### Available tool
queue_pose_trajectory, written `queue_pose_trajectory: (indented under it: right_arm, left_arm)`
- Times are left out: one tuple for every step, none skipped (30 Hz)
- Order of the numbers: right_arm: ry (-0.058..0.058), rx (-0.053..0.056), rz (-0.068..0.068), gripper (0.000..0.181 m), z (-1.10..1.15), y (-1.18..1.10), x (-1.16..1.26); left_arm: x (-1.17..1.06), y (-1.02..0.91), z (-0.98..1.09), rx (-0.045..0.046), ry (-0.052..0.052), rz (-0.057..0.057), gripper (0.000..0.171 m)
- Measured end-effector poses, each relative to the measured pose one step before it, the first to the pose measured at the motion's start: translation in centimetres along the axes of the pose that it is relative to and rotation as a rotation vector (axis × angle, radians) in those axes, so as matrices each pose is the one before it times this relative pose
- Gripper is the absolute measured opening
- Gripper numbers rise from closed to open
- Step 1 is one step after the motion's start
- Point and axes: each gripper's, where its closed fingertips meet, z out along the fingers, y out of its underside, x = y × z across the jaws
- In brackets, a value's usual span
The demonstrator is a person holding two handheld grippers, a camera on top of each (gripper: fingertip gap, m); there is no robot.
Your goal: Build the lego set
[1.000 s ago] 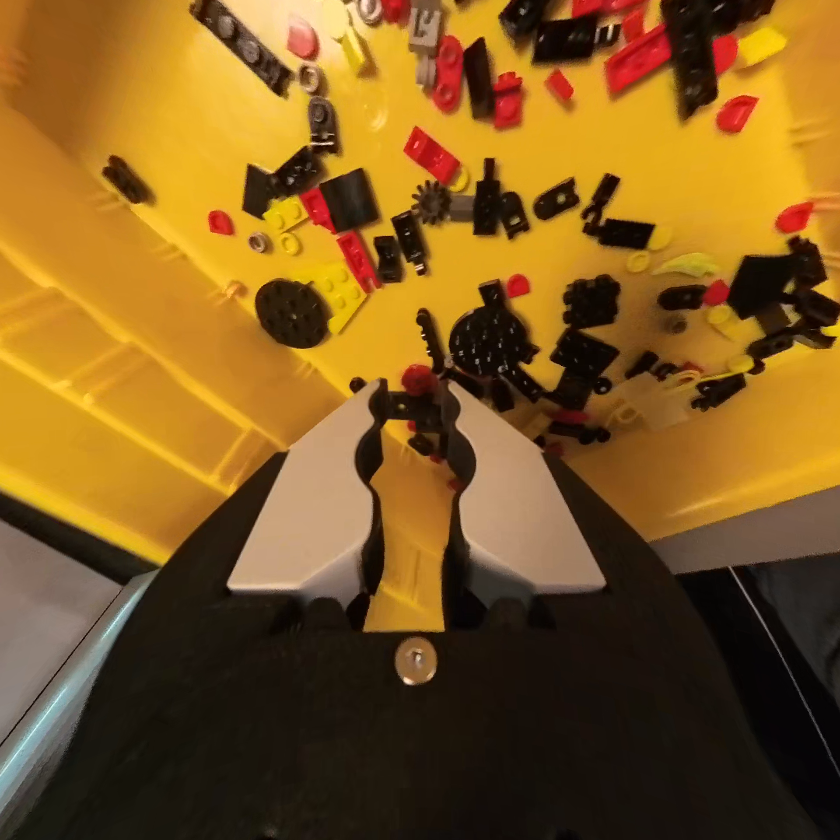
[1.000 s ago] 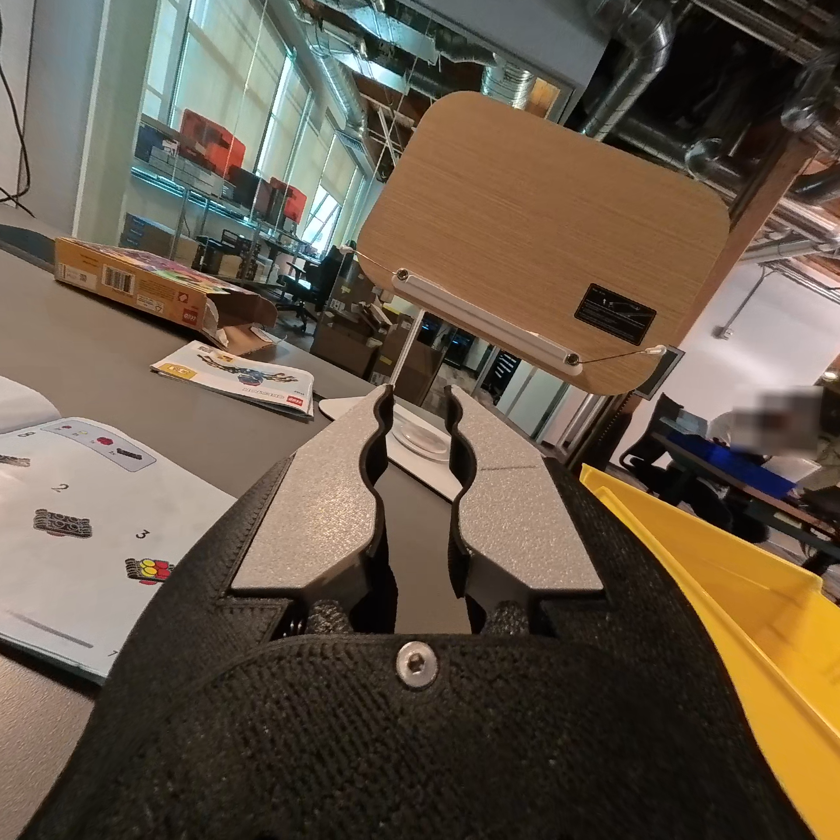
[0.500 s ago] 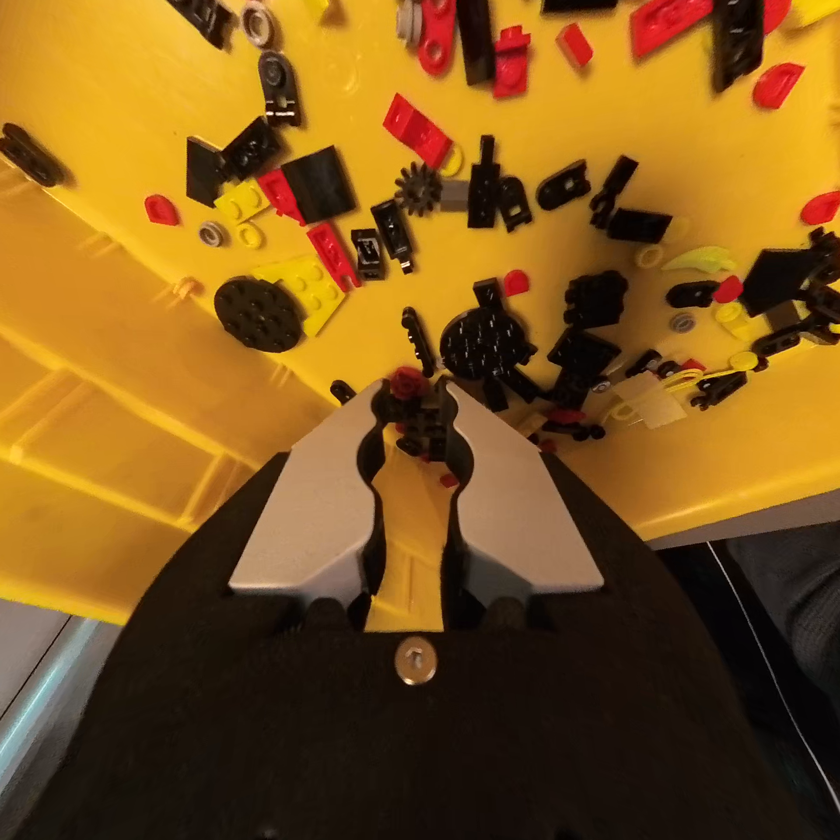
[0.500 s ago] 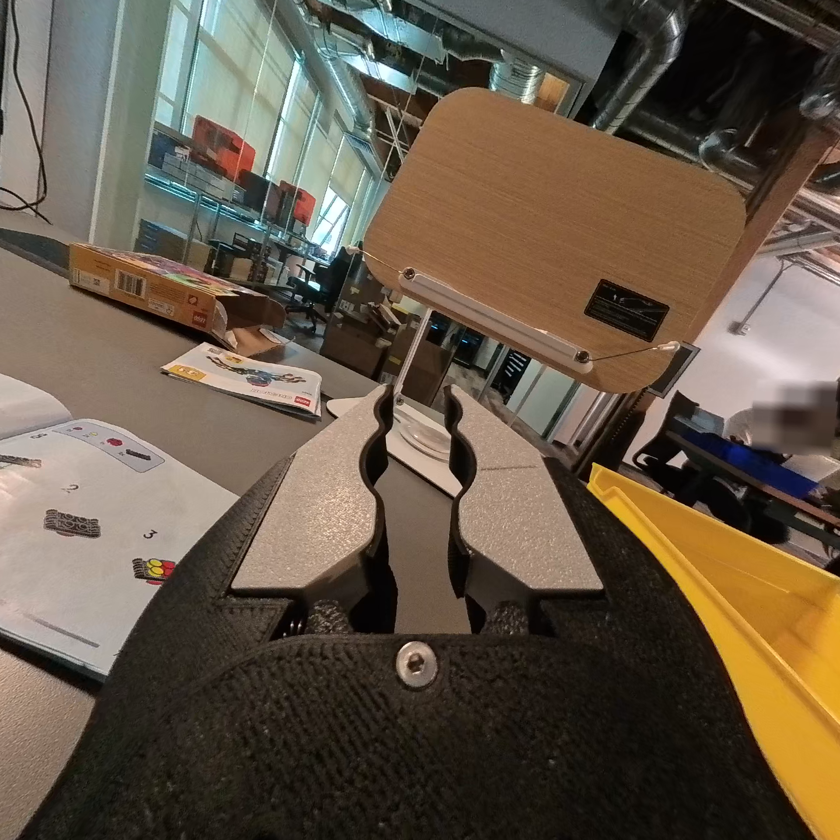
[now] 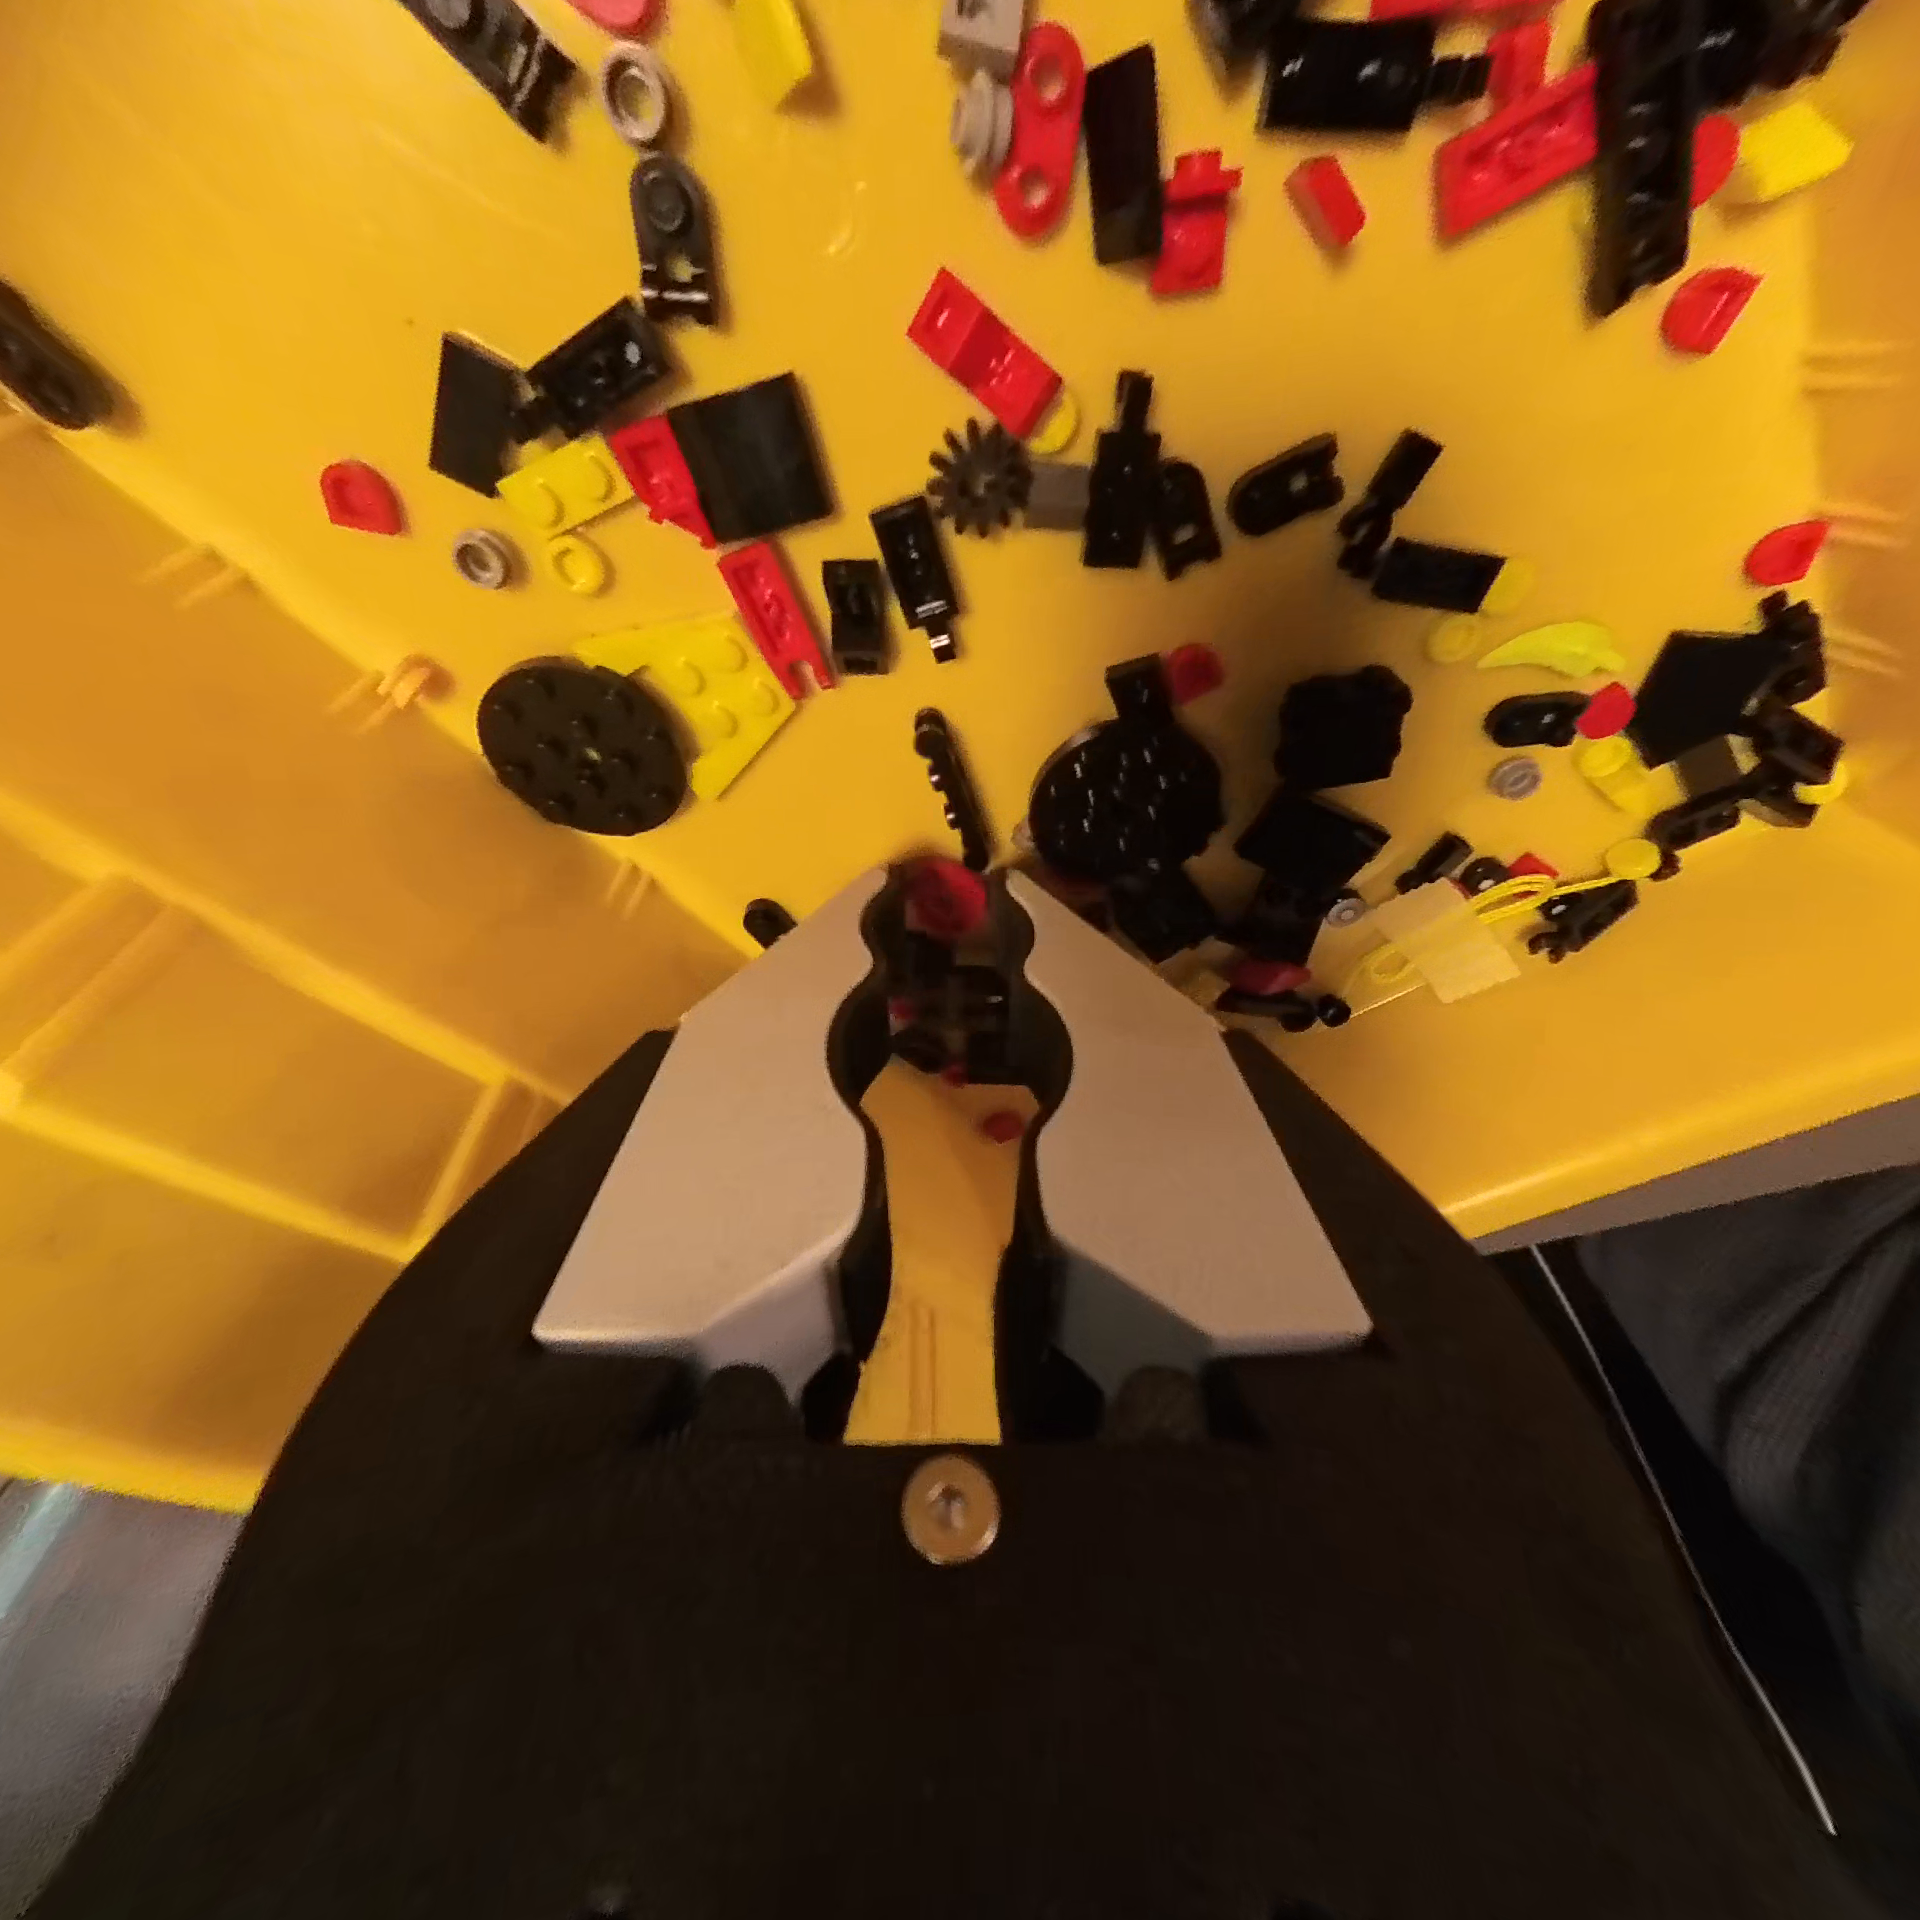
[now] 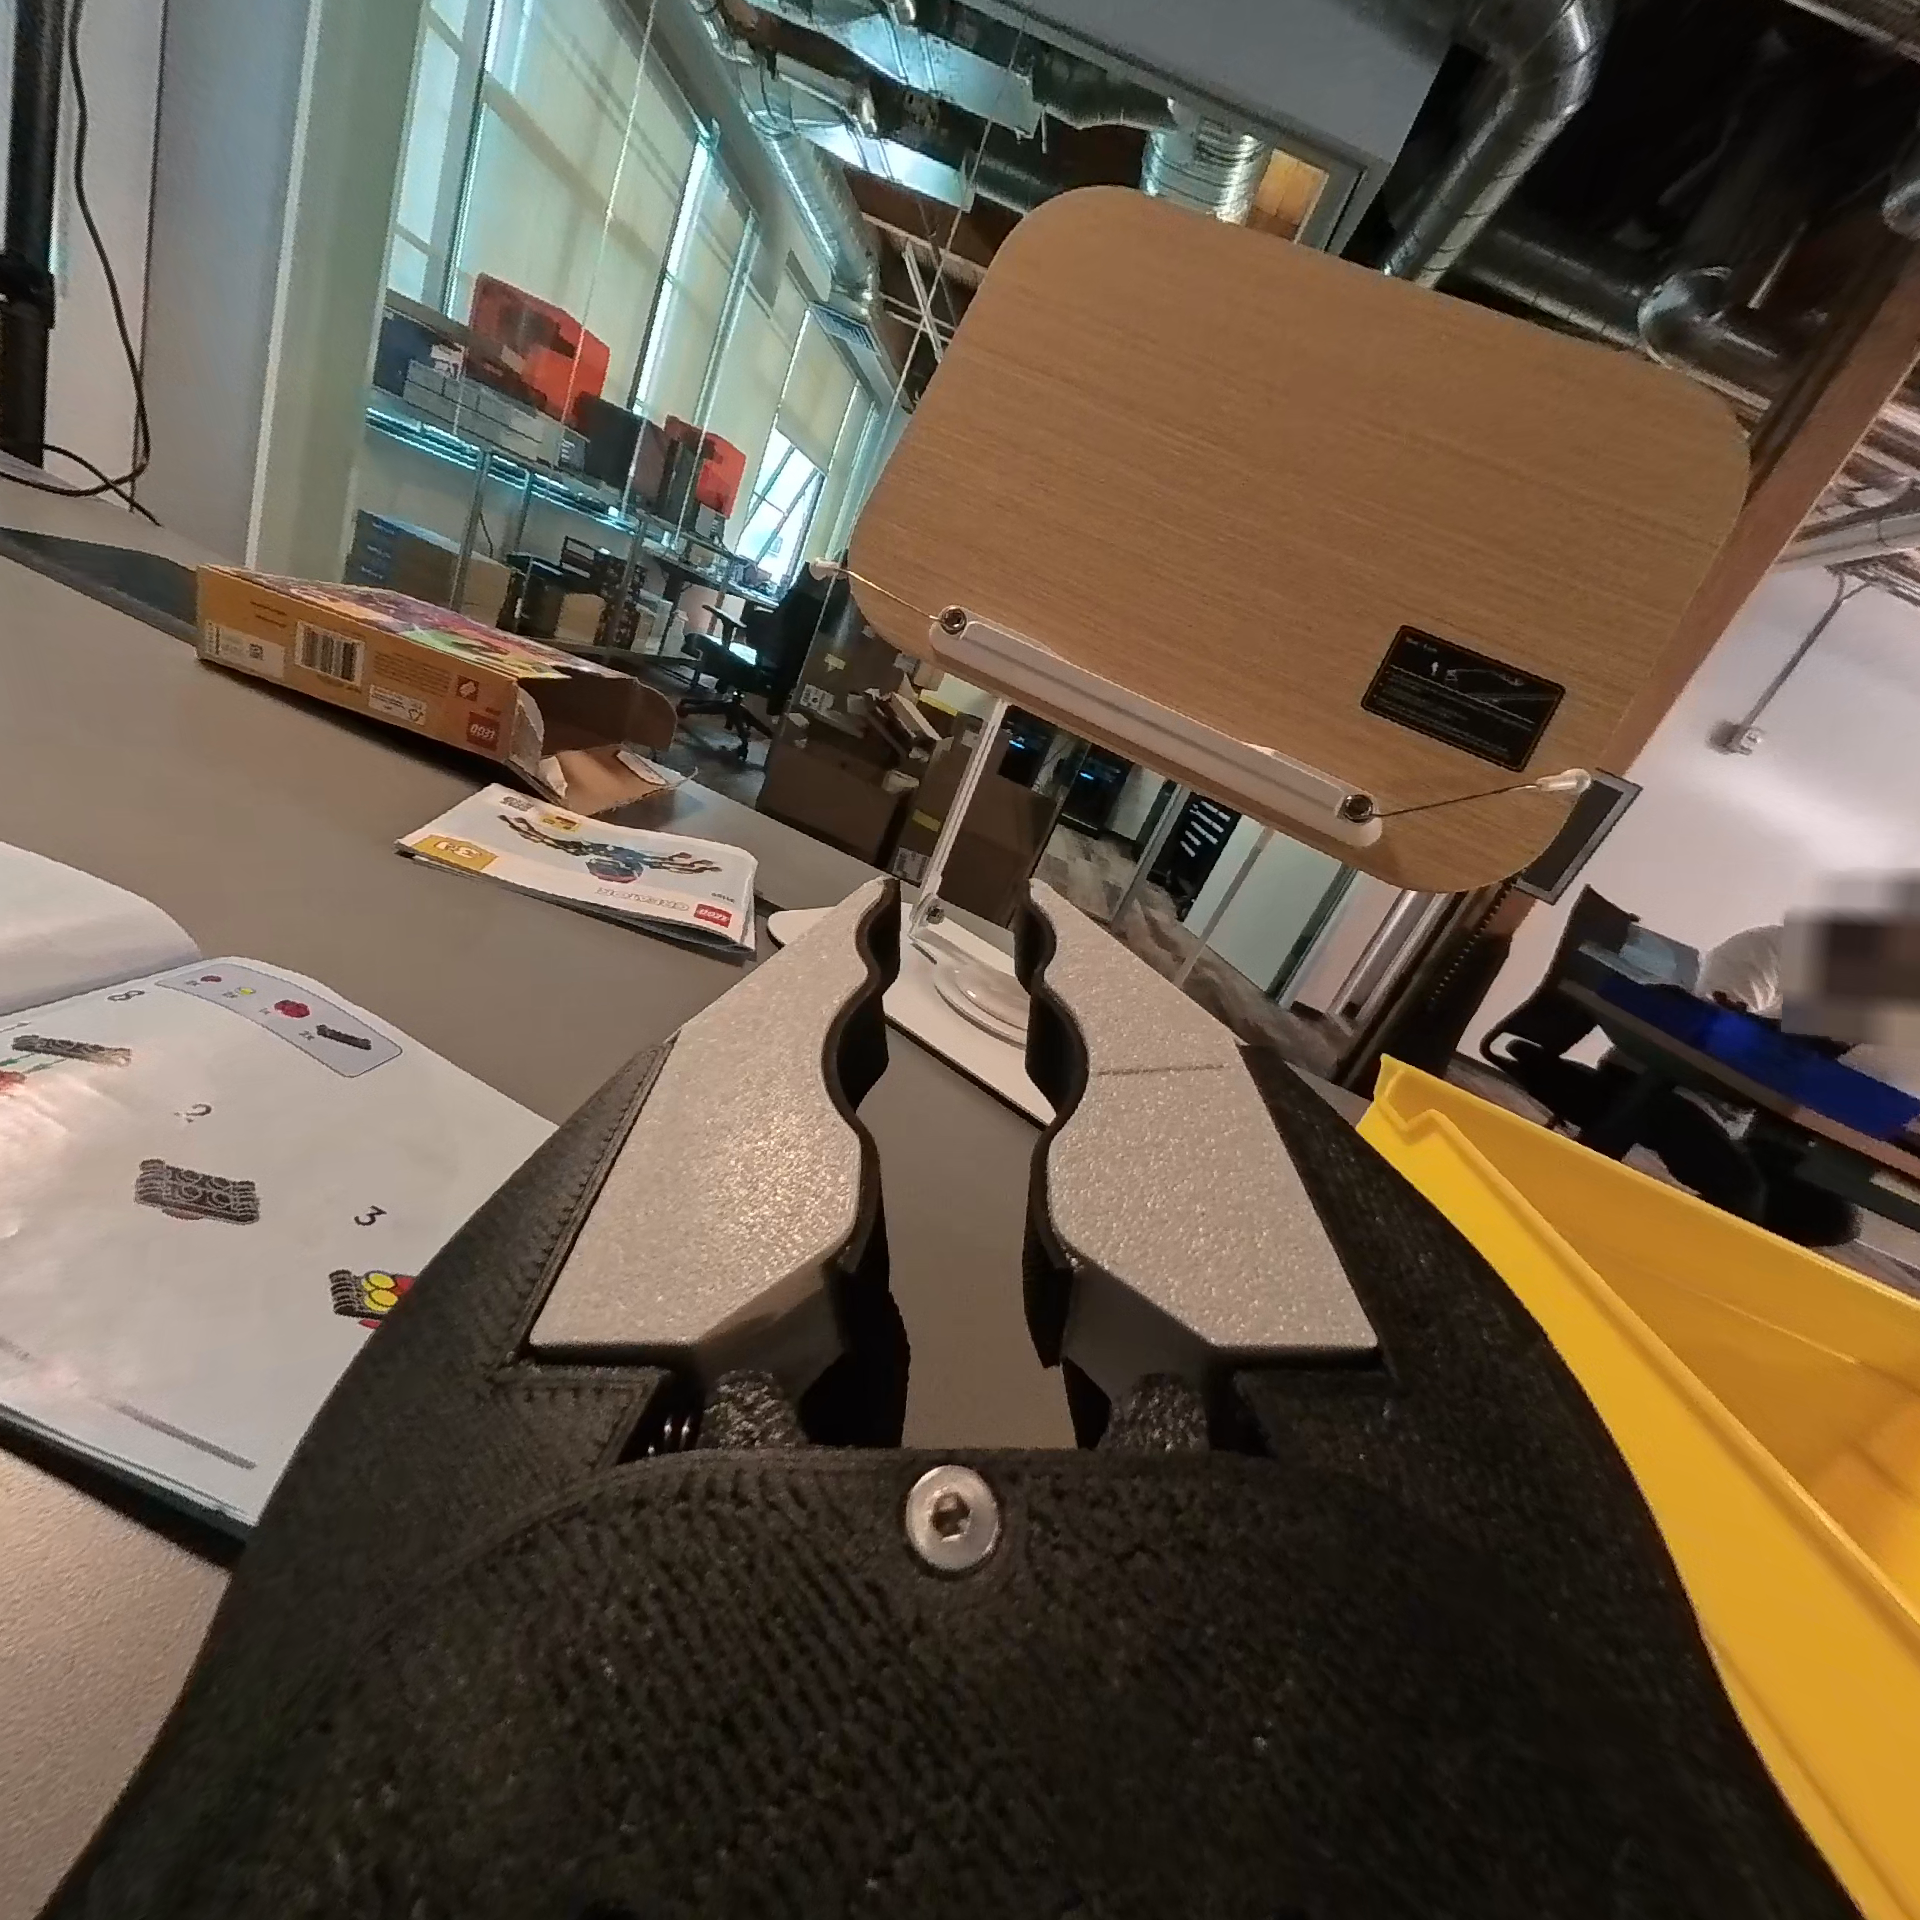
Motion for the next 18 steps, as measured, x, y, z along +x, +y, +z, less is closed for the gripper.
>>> queue_pose_trajectory:
  right_arm:
    - [-0.0014,-0.0001,-0.0001,0.019,-0.001,0.002,-0.019]
    - [-0.0005,-0.0002,-0.0006,0.019,-0.005,0.005,-0.020]
    - [-0.0013,-0.0008,-0.0001,0.019,0.008,0.013,-0.021]
    - [-0.0015,-0.0013,0.0003,0.019,0.004,0.020,-0.026]
    - [-0.0006,-0.0001,-0.0005,0.019,-0.005,0.004,-0.022]
    - [-0.0008,0.0008,-0.0010,0.019,0.001,-0.023,-0.029]
    - [-0.0007,0.0003,-0.0022,0.019,0.002,-0.009,-0.031]
    - [-0.0006,-0.0003,-0.0035,0.019,0.010,-0.006,-0.037]
    - [-0.0004,-0.0003,-0.0045,0.019,0.008,-0.012,-0.039]
    - [-0.0002,0.0005,-0.0061,0.019,-0.006,-0.029,-0.052]
    - [-0.0013,0.0014,-0.0071,0.019,-0.004,-0.054,-0.084]
    - [-0.0030,0.0029,-0.0085,0.019,-0.018,-0.080,-0.117]
    - [-0.0070,0.0060,-0.0105,0.019,-0.043,-0.149,-0.188]
    - [-0.0119,0.0138,-0.0113,0.020,-0.085,-0.317,-0.296]
    - [-0.0197,0.0240,-0.0132,0.021,-0.143,-0.571,-0.468]
    - [-0.0325,0.0360,-0.0189,0.022,-0.193,-0.862,-0.751]
    - [-0.0430,0.0478,-0.0242,0.024,-0.258,-1.173,-1.001]
    - [-0.0537,0.0504,-0.0242,0.026,-0.245,-1.374,-1.262]
  left_arm:
    - [-0.012,0.060,0.006,-0.00507,-0.0087,0.0042,0.015]
    - [0.017,0.084,0.019,-0.00731,-0.0062,0.0079,0.015]
    - [0.057,0.168,0.019,-0.01095,-0.0030,0.0116,0.014]
    - [0.052,0.189,-0.002,-0.01130,0.0008,0.0072,0.014]
    - [-0.061,0.090,-0.128,-0.00128,-0.0053,0.0017,0.014]
    - [-0.224,-0.092,-0.355,0.01490,-0.0181,-0.0019,0.014]
    - [-0.311,-0.379,-0.712,0.03988,-0.0327,-0.0070,0.014]
    - [-0.047,-0.708,-1.095,0.06722,-0.0312,-0.0026,0.014]
    - [0.590,-1.111,-1.469,0.09734,-0.0129,0.0105,0.014]
    - [1.224,-1.498,-1.747,0.12169,0.0005,0.0253,0.014]
    - [1.622,-1.913,-1.888,0.14182,0.0025,0.0369,0.014]
    - [1.931,-2.224,-1.825,0.15032,0.0049,0.0453,0.014]
    - [2.186,-2.474,-1.613,0.15793,0.0076,0.0539,0.015]
    - [2.234,-2.492,-1.263,0.14877,0.0062,0.0476,0.015]
    - [2.480,-2.416,-0.866,0.14095,0.0194,0.0546,0.015]
    - [2.595,-2.098,-0.424,0.12530,0.0307,0.0504,0.015]
    - [2.589,-1.602,0.029,0.09469,0.0394,0.0356,0.015]
    - [2.772,-1.146,0.384,0.07754,0.0642,0.0332,0.015]
